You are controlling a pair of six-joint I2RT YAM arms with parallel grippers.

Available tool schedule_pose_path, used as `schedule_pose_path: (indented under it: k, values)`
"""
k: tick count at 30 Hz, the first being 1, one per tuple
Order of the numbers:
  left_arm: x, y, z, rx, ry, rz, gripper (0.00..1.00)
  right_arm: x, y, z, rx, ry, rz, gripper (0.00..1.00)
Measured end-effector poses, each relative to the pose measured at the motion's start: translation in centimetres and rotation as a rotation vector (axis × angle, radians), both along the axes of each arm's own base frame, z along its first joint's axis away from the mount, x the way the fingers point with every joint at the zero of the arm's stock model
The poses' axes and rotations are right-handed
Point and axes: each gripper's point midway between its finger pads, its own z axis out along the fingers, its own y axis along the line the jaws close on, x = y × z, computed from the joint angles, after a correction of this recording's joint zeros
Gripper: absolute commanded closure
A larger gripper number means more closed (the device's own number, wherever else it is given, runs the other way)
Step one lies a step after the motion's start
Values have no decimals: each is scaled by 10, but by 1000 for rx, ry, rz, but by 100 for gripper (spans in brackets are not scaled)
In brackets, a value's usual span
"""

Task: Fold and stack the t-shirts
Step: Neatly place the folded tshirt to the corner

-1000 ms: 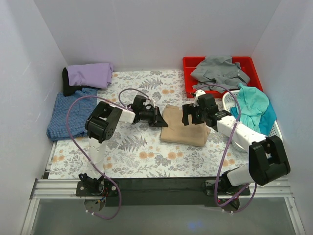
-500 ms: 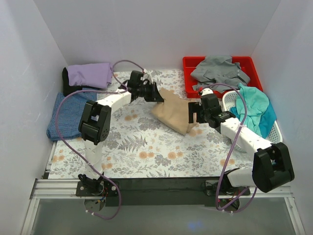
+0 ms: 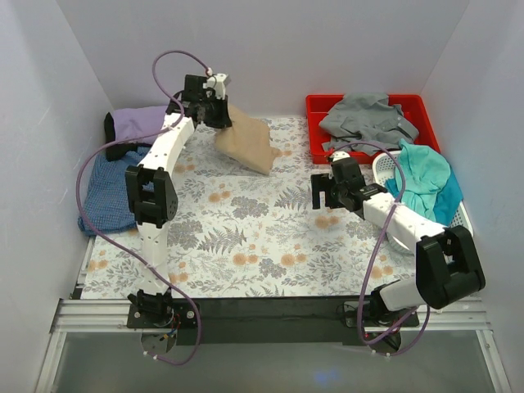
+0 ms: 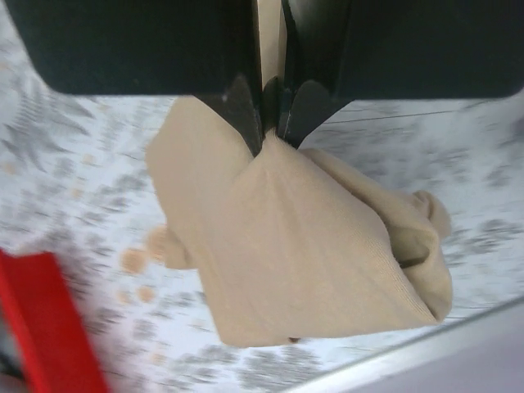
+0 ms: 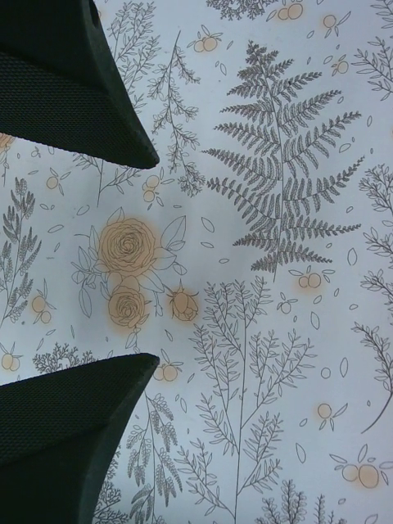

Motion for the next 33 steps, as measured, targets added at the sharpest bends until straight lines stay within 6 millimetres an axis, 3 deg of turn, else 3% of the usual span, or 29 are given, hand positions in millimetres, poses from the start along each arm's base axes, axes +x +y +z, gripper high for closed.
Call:
schedule_pose_path:
  k: [6, 11, 17, 20, 25, 31, 33]
  values:
    - [52, 103, -4, 137, -72, 180, 100, 1, 9, -16, 12, 56, 32, 2]
    - [76, 185, 22, 248, -193, 304, 100, 11, 23, -24, 34, 91, 62, 2]
    - [96, 251, 78, 345, -392, 404, 100, 25, 42, -35, 73, 130, 104, 2]
    - [100, 272, 89, 383, -441, 435, 100, 30, 51, -40, 93, 150, 126, 2]
    - [101, 304, 84, 420, -453, 483, 100, 29, 58, -43, 122, 171, 152, 3]
    - [93, 371, 41, 452, -368, 610, 100, 26, 63, -42, 143, 179, 171, 3]
    - [91, 389, 23, 466, -342, 645, 49, 25, 64, -41, 149, 182, 177, 3]
